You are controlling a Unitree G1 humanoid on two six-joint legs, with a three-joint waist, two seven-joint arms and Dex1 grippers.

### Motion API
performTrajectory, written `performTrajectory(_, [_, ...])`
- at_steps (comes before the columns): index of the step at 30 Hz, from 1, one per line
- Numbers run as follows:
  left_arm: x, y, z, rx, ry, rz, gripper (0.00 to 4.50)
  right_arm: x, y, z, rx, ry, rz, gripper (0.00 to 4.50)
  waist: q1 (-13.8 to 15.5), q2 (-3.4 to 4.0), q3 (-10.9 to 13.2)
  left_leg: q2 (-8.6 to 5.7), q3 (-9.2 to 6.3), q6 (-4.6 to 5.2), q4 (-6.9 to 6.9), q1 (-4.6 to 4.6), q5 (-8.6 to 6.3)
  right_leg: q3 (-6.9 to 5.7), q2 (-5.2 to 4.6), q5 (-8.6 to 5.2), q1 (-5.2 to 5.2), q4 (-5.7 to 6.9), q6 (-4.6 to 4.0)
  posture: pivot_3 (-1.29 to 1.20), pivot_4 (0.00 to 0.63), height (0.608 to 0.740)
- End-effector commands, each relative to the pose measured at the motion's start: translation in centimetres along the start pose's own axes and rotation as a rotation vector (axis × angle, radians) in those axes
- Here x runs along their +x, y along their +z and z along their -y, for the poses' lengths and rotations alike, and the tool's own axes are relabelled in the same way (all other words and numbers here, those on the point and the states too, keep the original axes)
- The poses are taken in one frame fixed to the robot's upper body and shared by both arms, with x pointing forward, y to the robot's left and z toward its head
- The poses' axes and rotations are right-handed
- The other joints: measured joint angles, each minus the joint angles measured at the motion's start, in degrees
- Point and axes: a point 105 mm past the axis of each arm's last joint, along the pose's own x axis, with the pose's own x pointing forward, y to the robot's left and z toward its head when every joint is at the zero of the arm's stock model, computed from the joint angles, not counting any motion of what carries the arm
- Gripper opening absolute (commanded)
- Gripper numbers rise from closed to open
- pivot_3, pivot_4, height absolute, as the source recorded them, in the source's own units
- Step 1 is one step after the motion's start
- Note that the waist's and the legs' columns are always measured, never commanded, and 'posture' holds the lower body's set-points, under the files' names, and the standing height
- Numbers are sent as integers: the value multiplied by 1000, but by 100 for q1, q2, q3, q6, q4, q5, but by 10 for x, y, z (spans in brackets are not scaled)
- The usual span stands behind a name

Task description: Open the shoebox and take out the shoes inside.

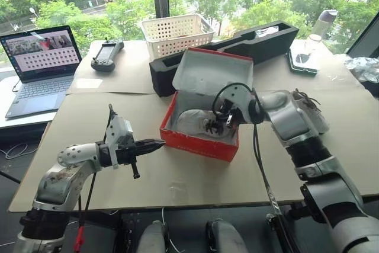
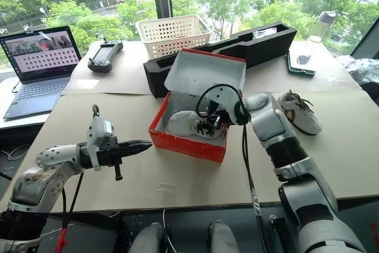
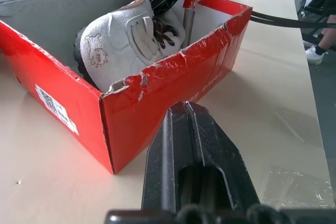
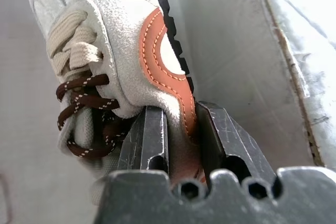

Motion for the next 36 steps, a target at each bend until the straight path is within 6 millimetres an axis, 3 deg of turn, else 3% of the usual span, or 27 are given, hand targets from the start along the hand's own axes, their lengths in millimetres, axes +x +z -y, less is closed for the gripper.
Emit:
performTrajectory(1, [-2,11,-1,51,-1,14,0,-32,40,8,-62,-28,123,738,10,0,0,0,0,0,0,-1,0,0,0,0,0,-1,0,0,150,733])
performTrajectory(6, [-1,10,-1,49,-4,14,0,-61,70,11,-36,-37,250,738,11,0,1,0,0,0,0,-4,0,-1,-2,0,-1,-4,1,0,150,733])
performTrajectory(11, [1,9,-1,46,-11,14,0,-103,82,57,128,-245,368,738,18,1,1,1,-1,-1,1,-3,0,-8,-4,1,-1,-2,-2,0,150,733])
performTrajectory(13, [1,9,-1,46,-12,16,0,-130,67,85,248,-366,356,738,42,1,2,0,0,-1,1,-4,0,-8,-5,1,0,-3,-3,0,150,733])
performTrajectory(15, [2,9,0,45,-14,18,0,-147,48,100,363,-429,319,738,99,1,2,-2,2,-1,1,-10,0,-14,-12,-4,0,-8,-13,0,150,733])
performTrajectory(20, [4,7,0,41,-19,18,0,-179,-14,124,634,-580,177,738,122,1,2,-3,15,0,-3,-18,-4,-8,-16,0,1,-30,-68,0,150,733])
performTrajectory(28, [7,6,1,37,-30,23,0,-177,-83,109,845,-540,-19,738,-6,10,7,0,12,2,-9,-13,-3,5,-2,1,-7,-16,-2,0,150,733])
performTrajectory(36, [7,6,2,35,-35,22,0,-160,-128,83,934,-456,-179,738,-7,11,7,-5,19,2,-1,-7,-2,26,-3,5,-5,-13,8,0,150,733])
